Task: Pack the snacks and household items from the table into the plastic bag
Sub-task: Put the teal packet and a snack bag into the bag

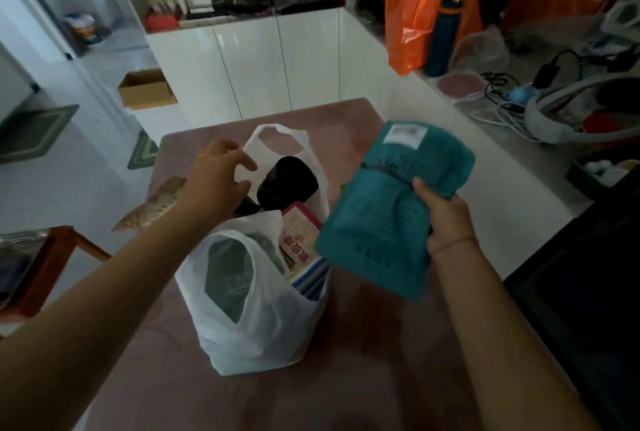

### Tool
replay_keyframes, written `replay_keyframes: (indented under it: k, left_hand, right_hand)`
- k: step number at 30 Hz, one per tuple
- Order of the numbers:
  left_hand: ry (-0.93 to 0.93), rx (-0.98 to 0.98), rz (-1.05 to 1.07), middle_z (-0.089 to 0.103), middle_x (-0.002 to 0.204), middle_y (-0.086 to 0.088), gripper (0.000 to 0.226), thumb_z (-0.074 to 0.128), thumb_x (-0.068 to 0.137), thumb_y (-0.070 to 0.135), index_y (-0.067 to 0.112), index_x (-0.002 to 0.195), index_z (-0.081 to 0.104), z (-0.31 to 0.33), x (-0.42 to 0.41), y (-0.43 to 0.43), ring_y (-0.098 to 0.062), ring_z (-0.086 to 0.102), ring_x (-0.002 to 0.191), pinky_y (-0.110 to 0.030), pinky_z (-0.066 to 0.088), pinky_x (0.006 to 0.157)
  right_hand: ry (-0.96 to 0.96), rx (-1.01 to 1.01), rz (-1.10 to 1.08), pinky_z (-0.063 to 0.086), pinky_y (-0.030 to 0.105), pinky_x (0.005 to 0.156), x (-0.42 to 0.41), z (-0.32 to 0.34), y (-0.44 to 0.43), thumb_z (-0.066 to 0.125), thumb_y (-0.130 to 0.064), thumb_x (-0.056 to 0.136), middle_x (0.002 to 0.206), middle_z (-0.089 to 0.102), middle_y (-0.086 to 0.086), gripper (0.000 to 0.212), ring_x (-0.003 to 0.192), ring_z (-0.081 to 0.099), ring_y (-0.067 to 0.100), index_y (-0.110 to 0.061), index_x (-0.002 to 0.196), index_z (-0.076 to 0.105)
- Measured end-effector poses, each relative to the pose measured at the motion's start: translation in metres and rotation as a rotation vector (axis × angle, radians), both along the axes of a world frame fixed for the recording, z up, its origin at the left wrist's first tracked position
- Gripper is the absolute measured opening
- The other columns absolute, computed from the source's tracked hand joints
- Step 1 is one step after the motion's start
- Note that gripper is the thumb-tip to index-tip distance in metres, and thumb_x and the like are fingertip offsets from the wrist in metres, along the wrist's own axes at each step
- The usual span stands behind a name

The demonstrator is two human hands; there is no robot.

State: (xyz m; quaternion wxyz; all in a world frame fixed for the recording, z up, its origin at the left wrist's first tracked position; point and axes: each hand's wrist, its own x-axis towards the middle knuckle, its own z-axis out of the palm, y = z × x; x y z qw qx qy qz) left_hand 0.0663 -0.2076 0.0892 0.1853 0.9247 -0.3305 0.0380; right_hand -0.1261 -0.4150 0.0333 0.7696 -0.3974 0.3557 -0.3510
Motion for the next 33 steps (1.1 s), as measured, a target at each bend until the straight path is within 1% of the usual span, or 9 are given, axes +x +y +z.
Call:
replay_keyframes:
  k: [4, 8, 11, 15, 19, 22, 24, 27, 33]
  left_hand:
    - [-0.138, -0.134, 0.073, 0.059, 0.119, -0.007, 0.015, 0.059, 0.086, 0.014, 0.020, 0.097, 0.068, 0.018, 0.005, 0.000, -0.022, 0.058, 0.098, -0.029, 0.046, 0.083]
    - [-0.221, 0.118, 0.124, 0.065, 0.112, -0.007, 0.023, 0.059, 0.086, 0.031, 0.017, 0.104, 0.066, 0.045, 0.019, 0.009, -0.027, 0.060, 0.098, -0.042, 0.048, 0.086]
    - [0.198, 0.467, 0.132, 0.062, 0.117, -0.013, 0.049, 0.054, 0.085, 0.049, 0.009, 0.114, 0.058, 0.054, 0.029, 0.014, -0.028, 0.060, 0.098, -0.039, 0.050, 0.081]
    - [0.879, 0.356, 0.146, 0.062, 0.114, -0.016, 0.045, 0.044, 0.096, 0.032, 0.006, 0.132, 0.045, 0.045, 0.042, 0.021, -0.032, 0.068, 0.088, -0.041, 0.060, 0.069]
    - [0.698, 0.252, 0.189, 0.065, 0.107, -0.019, 0.059, 0.060, 0.088, 0.026, 0.009, 0.139, 0.033, 0.018, 0.073, 0.014, -0.025, 0.070, 0.071, -0.031, 0.058, 0.053]
    - [0.548, 0.488, 0.087, 0.052, 0.130, -0.015, 0.075, 0.067, 0.077, 0.048, 0.015, 0.137, 0.036, -0.002, 0.084, 0.004, -0.030, 0.058, 0.105, -0.041, 0.053, 0.086]
    - [0.524, 0.534, 0.048, 0.063, 0.112, -0.013, 0.053, 0.058, 0.083, 0.050, 0.009, 0.116, 0.057, -0.016, 0.089, -0.002, -0.027, 0.061, 0.099, -0.042, 0.049, 0.091]
    - [0.300, 0.527, 0.018, 0.065, 0.081, -0.007, 0.030, 0.051, 0.092, 0.031, 0.005, 0.087, 0.066, -0.022, 0.097, -0.008, -0.021, 0.062, 0.080, -0.034, 0.048, 0.085]
    - [0.047, 0.365, 0.127, 0.065, 0.070, -0.005, 0.026, 0.054, 0.090, 0.028, 0.010, 0.075, 0.066, -0.018, 0.137, -0.011, -0.020, 0.063, 0.067, -0.037, 0.055, 0.078]
  right_hand:
    - [-0.219, -0.156, -0.008, 0.059, 0.031, 0.076, 0.041, 0.063, 0.020, 0.066, -0.012, 0.087, 0.094, 0.070, -0.002, 0.008, 0.081, 0.069, 0.011, -0.018, 0.090, 0.065]
    - [-0.047, -0.482, 0.109, 0.055, 0.020, 0.073, 0.078, 0.060, 0.067, 0.069, -0.010, 0.084, 0.083, 0.065, -0.014, 0.020, 0.076, 0.063, 0.001, -0.028, 0.081, 0.061]
    - [0.270, -0.612, 0.527, 0.054, 0.031, 0.088, 0.091, 0.020, 0.094, 0.068, -0.010, 0.083, 0.097, 0.068, -0.004, 0.018, 0.090, 0.064, 0.013, -0.017, 0.099, 0.067]
    - [0.605, -0.661, 0.811, 0.047, 0.037, 0.101, 0.089, -0.010, 0.098, 0.063, -0.011, 0.086, 0.119, 0.062, 0.009, 0.037, 0.115, 0.057, 0.028, -0.006, 0.122, 0.056]
    - [0.593, -0.519, 0.715, 0.038, 0.025, 0.099, 0.092, -0.018, 0.096, 0.065, -0.010, 0.086, 0.128, 0.051, 0.005, 0.061, 0.124, 0.048, 0.023, -0.006, 0.138, 0.033]
    - [0.368, -0.219, 0.596, 0.048, 0.029, 0.088, 0.094, -0.016, 0.103, 0.059, 0.002, 0.088, 0.108, 0.063, 0.004, 0.025, 0.108, 0.058, 0.024, -0.014, 0.107, 0.055]
    - [0.253, -0.067, 0.501, 0.051, 0.033, 0.085, 0.096, -0.017, 0.109, 0.057, 0.007, 0.088, 0.091, 0.061, -0.001, 0.031, 0.095, 0.059, 0.022, -0.023, 0.088, 0.053]
    - [0.313, -0.160, 0.489, 0.054, 0.037, 0.087, 0.104, -0.030, 0.117, 0.062, 0.002, 0.084, 0.110, 0.067, 0.009, 0.031, 0.104, 0.063, 0.026, -0.010, 0.113, 0.059]
    - [0.613, -0.555, 0.616, 0.052, 0.033, 0.090, 0.124, -0.041, 0.101, 0.069, -0.011, 0.080, 0.117, 0.063, 0.010, 0.049, 0.110, 0.061, 0.027, -0.006, 0.125, 0.050]
